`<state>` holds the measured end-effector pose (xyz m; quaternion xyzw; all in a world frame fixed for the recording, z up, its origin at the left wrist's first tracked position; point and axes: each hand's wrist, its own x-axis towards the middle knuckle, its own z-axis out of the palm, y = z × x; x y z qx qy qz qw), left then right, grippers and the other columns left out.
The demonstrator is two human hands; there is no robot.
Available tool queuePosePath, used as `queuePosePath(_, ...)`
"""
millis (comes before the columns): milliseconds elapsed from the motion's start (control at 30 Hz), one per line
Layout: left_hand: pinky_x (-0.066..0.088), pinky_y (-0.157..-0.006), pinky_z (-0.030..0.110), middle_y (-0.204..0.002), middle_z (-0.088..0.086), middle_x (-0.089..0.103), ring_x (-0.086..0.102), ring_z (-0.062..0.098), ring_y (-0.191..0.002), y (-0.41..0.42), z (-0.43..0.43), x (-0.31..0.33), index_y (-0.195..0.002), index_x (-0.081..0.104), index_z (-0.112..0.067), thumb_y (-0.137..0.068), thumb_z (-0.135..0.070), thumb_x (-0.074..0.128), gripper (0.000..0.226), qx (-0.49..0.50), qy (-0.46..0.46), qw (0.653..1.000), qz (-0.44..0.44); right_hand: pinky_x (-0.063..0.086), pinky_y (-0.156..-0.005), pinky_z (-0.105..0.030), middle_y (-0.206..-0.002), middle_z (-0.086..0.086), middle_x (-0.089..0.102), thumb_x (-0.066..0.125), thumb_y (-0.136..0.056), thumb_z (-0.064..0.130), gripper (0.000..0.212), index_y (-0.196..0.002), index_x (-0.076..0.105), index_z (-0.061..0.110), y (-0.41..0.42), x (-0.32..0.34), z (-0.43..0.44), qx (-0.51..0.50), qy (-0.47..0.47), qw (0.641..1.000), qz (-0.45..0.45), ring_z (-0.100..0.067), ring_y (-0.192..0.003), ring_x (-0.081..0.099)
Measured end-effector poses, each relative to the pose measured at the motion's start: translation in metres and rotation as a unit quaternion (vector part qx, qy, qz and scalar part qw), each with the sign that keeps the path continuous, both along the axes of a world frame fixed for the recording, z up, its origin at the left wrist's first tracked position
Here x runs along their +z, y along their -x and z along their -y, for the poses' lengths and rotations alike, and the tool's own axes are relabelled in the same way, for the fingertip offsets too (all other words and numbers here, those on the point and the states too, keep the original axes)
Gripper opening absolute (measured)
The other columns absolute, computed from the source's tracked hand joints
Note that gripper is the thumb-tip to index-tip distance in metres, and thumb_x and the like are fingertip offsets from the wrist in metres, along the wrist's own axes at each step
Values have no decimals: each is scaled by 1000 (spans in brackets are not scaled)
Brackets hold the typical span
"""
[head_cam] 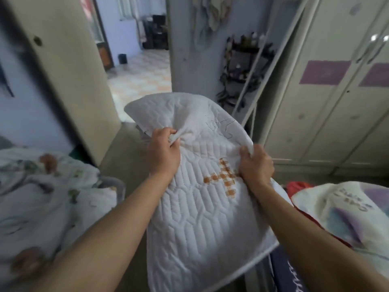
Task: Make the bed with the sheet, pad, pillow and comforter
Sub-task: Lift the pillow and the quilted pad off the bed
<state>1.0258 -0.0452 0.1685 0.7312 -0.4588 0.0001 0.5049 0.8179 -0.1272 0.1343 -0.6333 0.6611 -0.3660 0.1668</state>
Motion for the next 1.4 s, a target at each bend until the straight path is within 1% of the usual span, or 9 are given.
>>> queuePosePath(133, 33, -66, 21, -104, 3, 60, 51, 15, -84, -62, -33, 0, -95, 63, -14, -87, -15, 63, 8, 134, -11, 991, 2, 40, -70, -30, -91, -4, 61, 44, -96, 44, 31, -100, 55, 16, -90, 5, 14, 111, -4, 994, 2, -21, -77, 53)
queuePosePath(233, 39, -69, 28, -106, 4, 60, 55, 21, -92, -111, -69, -1, -97, 62, -16, -87, -14, 63, 10, 233, -16, 972, 1, 53, -81, -40, -97, -4, 65, 45, -94, 48, 34, -105, 56, 18, -167, 4, 9, 210, 6, 978, 10, -23, -84, 61)
queuePosePath(367, 40, -75, 26, -107, 5, 60, 55, 20, -94, -163, -123, -3, -100, 63, -14, -87, -13, 63, 13, 318, -20, 948, 6, 52, -86, -44, -102, -9, 66, 45, -96, 46, 39, -115, 55, 14, -249, 3, -19, 321, 7, 947, 8, -31, -92, 63)
queuePosePath(567, 42, -77, 28, -110, 8, 58, 53, 19, -93, -242, -201, -6, -101, 64, -12, -88, -13, 61, 13, 414, -20, 910, -2, 50, -77, -42, -95, -15, 67, 48, -93, 41, 34, -102, 57, 9, -368, -7, -76, 416, 14, 909, 17, -38, -88, 62)
queuePosePath(833, 40, -73, 26, -108, 5, 55, 51, 15, -87, -400, -284, -20, -101, 65, -14, -90, -15, 61, 12, 447, -15, 894, -1, 44, -71, -39, -88, -18, 65, 48, -93, 37, 32, -92, 55, 6, -544, -27, -153, 447, 13, 894, 26, -39, -85, 59)
queuePosePath(1000, 48, -76, 34, -107, 6, 56, 57, 24, -92, -509, -319, -32, -100, 64, -15, -90, -16, 61, 11, 443, -23, 896, 21, 39, -67, -34, -85, -15, 64, 46, -95, 36, 30, -88, 51, 7, -645, -40, -190, 441, 14, 897, 22, -36, -80, 57)
queuePosePath(1133, 46, -82, 38, -116, 10, 49, 51, 29, -102, -586, -332, -68, -112, 61, -17, -92, -17, 57, 21, 429, -96, 897, 37, 48, -79, -39, -98, -9, 64, 38, -97, 39, 31, -103, 52, 13, -714, -71, -200, 457, -26, 889, -32, -34, -92, 60)
queuePosePath(1300, 32, -108, 42, -138, 14, 28, 35, 37, -125, -632, -343, -157, -142, 37, -25, -96, -26, 48, 47, 296, -367, 879, -72, 39, -100, -42, -131, -20, 52, 38, -99, 27, 32, -125, 45, 10, -759, -148, -204, 587, -207, 754, -208, -37, -123, 48)
queuePosePath(1400, 18, -116, 41, -154, 17, 14, 17, 29, -144, -630, -343, -211, -150, 21, -20, -98, -29, 46, 58, 204, -407, 872, -179, 22, -116, -43, -155, -14, 27, 32, -102, 27, 54, -152, 15, 19, -763, -189, -213, 632, -284, 664, -281, -32, -141, 28)
